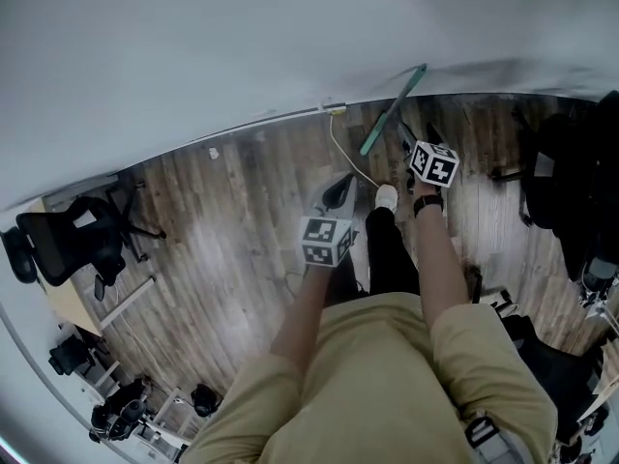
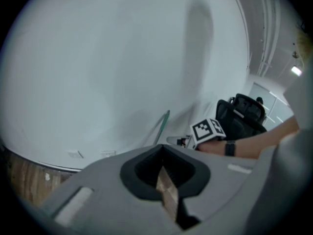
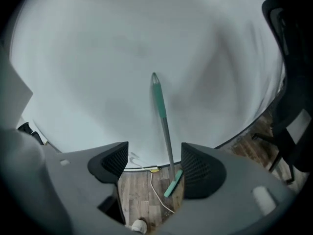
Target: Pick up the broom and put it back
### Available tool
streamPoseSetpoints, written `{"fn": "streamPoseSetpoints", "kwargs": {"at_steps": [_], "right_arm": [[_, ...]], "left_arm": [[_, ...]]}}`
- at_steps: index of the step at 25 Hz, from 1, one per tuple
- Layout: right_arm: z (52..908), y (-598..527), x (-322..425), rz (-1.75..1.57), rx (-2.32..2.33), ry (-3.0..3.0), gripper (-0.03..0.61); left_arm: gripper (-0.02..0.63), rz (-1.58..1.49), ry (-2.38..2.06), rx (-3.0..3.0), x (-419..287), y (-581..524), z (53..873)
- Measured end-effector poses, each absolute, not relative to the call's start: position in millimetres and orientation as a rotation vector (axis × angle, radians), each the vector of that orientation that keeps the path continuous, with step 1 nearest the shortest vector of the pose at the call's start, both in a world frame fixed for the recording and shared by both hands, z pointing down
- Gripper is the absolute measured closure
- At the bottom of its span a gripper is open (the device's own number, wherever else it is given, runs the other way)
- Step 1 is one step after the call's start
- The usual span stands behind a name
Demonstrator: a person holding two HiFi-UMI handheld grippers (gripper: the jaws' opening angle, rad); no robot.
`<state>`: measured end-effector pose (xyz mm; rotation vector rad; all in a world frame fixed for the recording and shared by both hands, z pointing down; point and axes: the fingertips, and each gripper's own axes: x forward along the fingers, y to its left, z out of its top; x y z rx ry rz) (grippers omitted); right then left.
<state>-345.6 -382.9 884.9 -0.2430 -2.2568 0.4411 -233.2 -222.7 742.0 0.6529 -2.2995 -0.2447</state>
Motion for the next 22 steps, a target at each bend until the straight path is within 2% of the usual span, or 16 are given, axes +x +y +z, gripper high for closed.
{"fn": "streamPoseSetpoints", "kwargs": {"at_steps": [4,6,8,9,16,22], "right_arm": [[818.9,-353.3,-303.3,0.426,-0.279,-2.330,0.304],[779.5,-330.5,-288.8,0.406,-0.377,-2.358,0.400],[740.6,-308.7,-278.5,0.388,-0.489,-2.380,0.544],[721.4,-300.7,-275.9,0.372,-0.530,-2.397,0.572],[588.9,-291.6,-272.8,0.034,-0.597,-2.664,0.574],[506.2,-307.9,-270.0,-0.012,-0.574,-2.807,0.574]], "left_arm": [[0.612,-0.245,-2.328,0.701,-235.6,-217.1,711.4],[0.612,-0.231,-2.344,0.744,-235.8,-216.8,691.7],[0.612,-0.202,-2.360,0.804,-233.8,-219.7,670.6],[0.612,-0.189,-2.371,0.836,-232.7,-221.4,659.3],[0.612,-0.186,-2.528,0.883,-240.5,-205.7,570.2],[0.612,-0.155,-2.718,0.883,-263.5,-186.3,490.0]]}}
